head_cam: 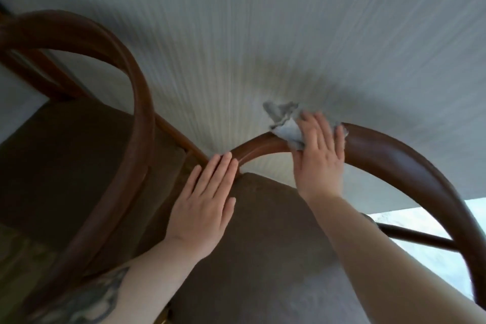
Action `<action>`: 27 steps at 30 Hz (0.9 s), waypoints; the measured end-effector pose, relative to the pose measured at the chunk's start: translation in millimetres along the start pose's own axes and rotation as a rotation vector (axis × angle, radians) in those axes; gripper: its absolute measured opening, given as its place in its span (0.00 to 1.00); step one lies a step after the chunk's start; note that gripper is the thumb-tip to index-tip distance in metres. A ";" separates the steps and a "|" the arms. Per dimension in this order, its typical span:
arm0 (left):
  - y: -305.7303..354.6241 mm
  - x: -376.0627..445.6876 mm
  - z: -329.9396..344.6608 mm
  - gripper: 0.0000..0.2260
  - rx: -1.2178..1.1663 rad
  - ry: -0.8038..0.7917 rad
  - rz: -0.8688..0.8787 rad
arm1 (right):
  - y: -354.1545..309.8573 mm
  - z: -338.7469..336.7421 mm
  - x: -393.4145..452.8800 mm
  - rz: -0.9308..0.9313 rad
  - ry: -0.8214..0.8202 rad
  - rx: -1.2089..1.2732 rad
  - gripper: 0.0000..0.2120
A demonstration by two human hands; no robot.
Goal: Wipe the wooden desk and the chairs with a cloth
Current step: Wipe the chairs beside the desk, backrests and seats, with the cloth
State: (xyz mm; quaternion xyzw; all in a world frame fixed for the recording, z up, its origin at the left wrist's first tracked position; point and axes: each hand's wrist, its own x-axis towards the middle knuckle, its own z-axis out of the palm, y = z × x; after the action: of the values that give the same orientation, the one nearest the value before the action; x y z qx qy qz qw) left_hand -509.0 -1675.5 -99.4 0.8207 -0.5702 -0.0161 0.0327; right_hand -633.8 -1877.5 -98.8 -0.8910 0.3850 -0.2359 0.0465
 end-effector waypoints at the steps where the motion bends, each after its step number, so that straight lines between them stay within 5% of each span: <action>1: 4.9 15.4 -3.0 0.26 -0.013 0.015 -0.033 | 19.5 -8.2 -2.4 0.160 0.068 0.001 0.20; 4: 19.7 58.3 -5.2 0.26 -0.077 0.028 -0.090 | 61.8 -27.9 -13.7 0.571 0.276 -0.008 0.19; 7: 41.7 84.0 -0.3 0.26 -0.146 0.037 -0.076 | 46.5 -24.8 -12.6 0.626 0.304 0.023 0.19; 11: 75.2 100.4 2.0 0.28 -0.136 0.112 -0.107 | -1.0 -7.0 4.2 -0.053 -0.018 0.038 0.20; 13: 82.9 103.0 4.7 0.28 -0.138 0.145 -0.148 | 16.4 -10.7 16.0 -0.199 -0.065 -0.045 0.21; 20: 82.8 100.6 5.5 0.29 -0.126 0.148 -0.136 | 163.7 -75.0 -57.9 0.489 0.027 -0.262 0.19; 27: 84.8 94.9 8.7 0.30 -0.103 0.170 -0.162 | 165.1 -100.9 -112.2 0.958 0.078 -0.207 0.18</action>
State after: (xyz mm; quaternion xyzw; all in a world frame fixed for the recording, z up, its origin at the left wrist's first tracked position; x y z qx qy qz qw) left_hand -555.7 -1794.2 -100.9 0.8598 -0.4955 0.0214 0.1217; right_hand -855.9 -1903.5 -96.4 -0.6041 0.7745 -0.1816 0.0466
